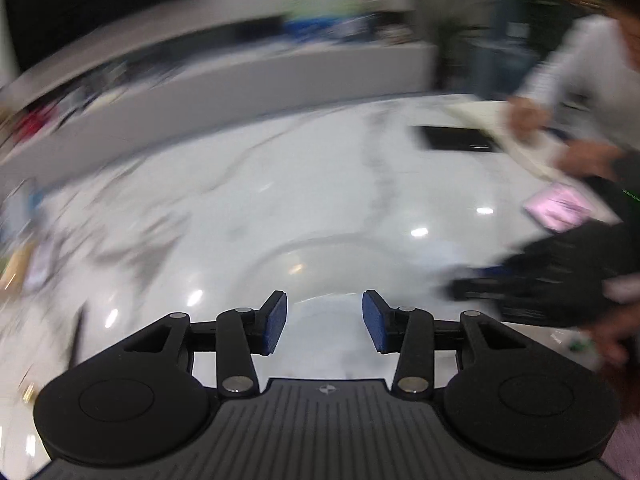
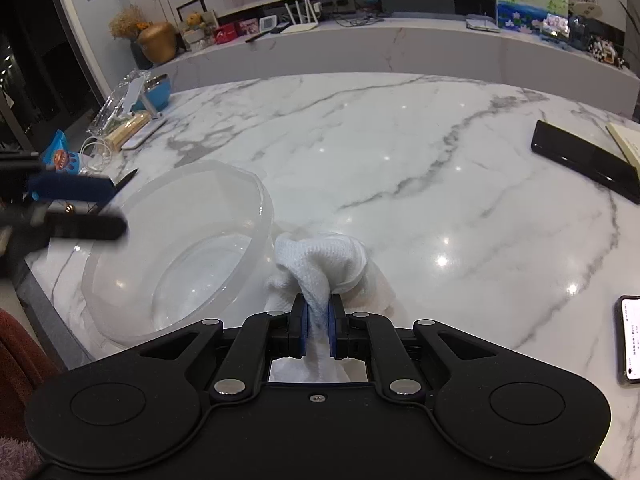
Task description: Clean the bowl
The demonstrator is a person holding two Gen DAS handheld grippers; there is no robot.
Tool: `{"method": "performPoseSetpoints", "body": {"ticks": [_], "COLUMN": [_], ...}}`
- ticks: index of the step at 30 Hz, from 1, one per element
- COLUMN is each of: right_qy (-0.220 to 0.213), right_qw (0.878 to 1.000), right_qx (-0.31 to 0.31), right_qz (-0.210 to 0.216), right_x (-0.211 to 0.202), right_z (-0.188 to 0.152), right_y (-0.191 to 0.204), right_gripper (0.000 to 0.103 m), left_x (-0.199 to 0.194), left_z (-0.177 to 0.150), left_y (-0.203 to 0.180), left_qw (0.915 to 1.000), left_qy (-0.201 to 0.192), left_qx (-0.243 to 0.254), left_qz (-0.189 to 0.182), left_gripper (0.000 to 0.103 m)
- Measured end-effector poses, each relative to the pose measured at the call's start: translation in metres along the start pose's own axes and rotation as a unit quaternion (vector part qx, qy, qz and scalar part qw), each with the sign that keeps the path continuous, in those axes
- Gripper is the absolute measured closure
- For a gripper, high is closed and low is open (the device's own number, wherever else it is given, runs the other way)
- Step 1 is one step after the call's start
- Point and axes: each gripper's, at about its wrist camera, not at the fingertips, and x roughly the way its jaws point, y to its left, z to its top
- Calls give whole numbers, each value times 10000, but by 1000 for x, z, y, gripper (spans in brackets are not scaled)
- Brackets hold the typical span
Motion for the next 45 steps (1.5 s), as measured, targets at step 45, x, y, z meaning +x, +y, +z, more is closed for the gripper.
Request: {"method": "performPoseSetpoints", "body": {"ticks": [45], "right_qy": [315], "right_qw": [9993], "right_qx": [-71], "right_qz": [-166], "right_x": [13], "right_z": [-6], "right_y": [5], "right_gripper": [94], "left_x": [71], "left_z": [-7], "left_y": [24], "left_qw": [9739], "left_qy": [1279], "left_qx": [-1815], "left_qz": [475], "left_gripper": [79]}}
